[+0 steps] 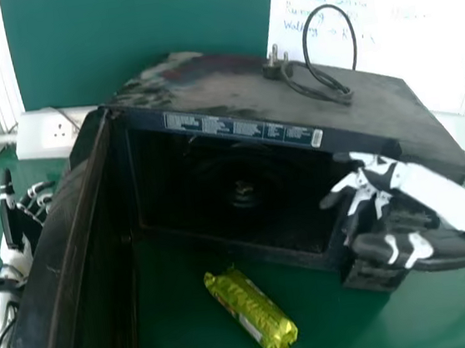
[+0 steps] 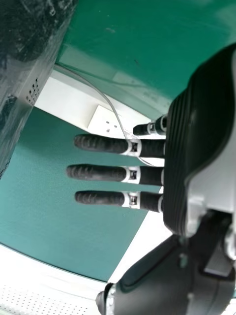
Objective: Put biscuit inside oven
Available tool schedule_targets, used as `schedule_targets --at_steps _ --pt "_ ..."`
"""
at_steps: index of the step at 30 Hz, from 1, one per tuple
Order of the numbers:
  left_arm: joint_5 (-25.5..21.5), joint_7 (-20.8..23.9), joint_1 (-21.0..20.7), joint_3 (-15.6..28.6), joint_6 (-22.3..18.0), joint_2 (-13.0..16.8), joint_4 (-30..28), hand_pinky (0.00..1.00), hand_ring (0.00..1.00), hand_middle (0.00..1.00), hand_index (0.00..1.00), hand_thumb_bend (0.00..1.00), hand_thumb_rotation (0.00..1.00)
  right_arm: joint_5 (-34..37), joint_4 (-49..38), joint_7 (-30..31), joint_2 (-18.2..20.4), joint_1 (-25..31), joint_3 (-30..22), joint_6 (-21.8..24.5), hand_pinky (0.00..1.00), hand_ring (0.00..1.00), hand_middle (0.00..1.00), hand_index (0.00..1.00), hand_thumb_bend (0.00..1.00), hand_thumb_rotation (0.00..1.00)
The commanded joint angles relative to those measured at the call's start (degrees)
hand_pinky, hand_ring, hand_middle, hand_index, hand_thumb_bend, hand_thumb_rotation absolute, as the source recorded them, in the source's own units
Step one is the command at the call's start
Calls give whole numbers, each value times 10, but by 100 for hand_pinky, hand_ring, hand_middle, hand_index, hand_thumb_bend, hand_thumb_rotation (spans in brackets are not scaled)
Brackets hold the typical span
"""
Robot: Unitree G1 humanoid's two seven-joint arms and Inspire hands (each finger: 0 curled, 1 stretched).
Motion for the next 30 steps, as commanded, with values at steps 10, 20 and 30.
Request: schedule_targets --at_steps 10,20,30 --pt "-6 0 1 3 5 -1 -6 24 30 38 49 52 6 -16 6 -41 42 -6 58 -50 25 39 51 68 100 63" --pt "-3 0 2 2 4 -1 -8 24 30 38 49 52 6 -82 -27 -39 13 -5 71 -43 33 48 56 70 100 71" --pt "-1 4 2 1 3 -5 -11 24 30 38 49 52 6 -112 -41 -51 19 -1 89 -46 38 54 62 73 100 76"
